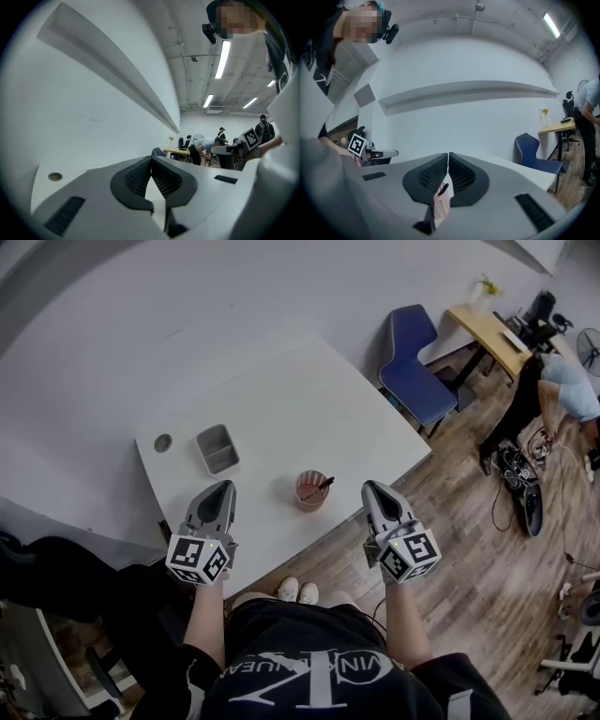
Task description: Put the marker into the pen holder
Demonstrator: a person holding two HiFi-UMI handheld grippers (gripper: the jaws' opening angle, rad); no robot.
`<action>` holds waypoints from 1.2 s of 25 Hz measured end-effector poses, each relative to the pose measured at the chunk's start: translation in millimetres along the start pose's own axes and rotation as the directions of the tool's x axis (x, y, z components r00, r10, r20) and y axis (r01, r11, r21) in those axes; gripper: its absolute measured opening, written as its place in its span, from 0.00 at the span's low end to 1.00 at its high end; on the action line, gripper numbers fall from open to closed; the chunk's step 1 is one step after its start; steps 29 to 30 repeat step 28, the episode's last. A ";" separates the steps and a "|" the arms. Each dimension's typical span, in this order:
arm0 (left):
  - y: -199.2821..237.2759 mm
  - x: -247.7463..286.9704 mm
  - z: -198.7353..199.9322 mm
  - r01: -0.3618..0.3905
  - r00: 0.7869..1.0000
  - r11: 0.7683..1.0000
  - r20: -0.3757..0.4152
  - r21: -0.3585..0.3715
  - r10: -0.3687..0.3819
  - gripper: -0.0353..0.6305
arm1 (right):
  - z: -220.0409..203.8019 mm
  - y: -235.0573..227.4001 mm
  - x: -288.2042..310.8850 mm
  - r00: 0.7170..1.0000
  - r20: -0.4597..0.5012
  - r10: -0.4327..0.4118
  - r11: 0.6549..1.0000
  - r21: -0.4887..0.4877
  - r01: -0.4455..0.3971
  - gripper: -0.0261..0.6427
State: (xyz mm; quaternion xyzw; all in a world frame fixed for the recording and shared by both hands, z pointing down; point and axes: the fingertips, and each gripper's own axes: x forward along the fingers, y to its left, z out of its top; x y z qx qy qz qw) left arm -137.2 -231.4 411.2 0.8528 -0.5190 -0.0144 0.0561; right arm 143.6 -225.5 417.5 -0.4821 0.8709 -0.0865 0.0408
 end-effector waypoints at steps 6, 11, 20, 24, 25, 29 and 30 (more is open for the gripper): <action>-3.0 -1.1 1.2 0.003 1.000 1.000 0.000 0.005 -0.003 0.08 | -0.1 -1.6 -6.7 1.000 0.006 -0.012 1.000 0.006 0.012 0.08; -5.1 -2.5 -0.2 0.005 1.000 1.000 -0.002 0.006 -0.005 0.08 | -0.4 -2.2 -10.9 1.000 0.009 -0.015 1.000 0.013 0.015 0.08; -0.7 -2.5 -1.4 0.006 1.000 1.000 -0.004 0.001 -0.006 0.08 | -2.0 0.4 -9.0 1.000 0.013 -0.013 0.999 0.030 0.013 0.08; 1.0 -3.3 -3.2 0.004 1.000 1.000 -0.006 -0.003 -0.004 0.08 | -2.7 0.5 -8.3 1.000 0.012 -0.015 0.999 0.033 0.014 0.08; 1.6 -3.1 -3.4 0.004 1.000 1.000 -0.007 -0.005 -0.004 0.08 | -2.9 0.3 -8.1 1.000 0.012 -0.016 0.999 0.035 0.016 0.08; 3.4 -2.2 -3.3 0.005 1.000 1.000 -0.007 -0.006 -0.005 0.08 | -3.7 -0.6 -7.2 1.000 0.014 -0.021 0.999 0.046 0.020 0.08; 3.4 -2.2 -3.3 0.005 1.000 1.000 -0.007 -0.006 -0.005 0.08 | -3.7 -0.6 -7.2 1.000 0.014 -0.021 0.999 0.046 0.020 0.08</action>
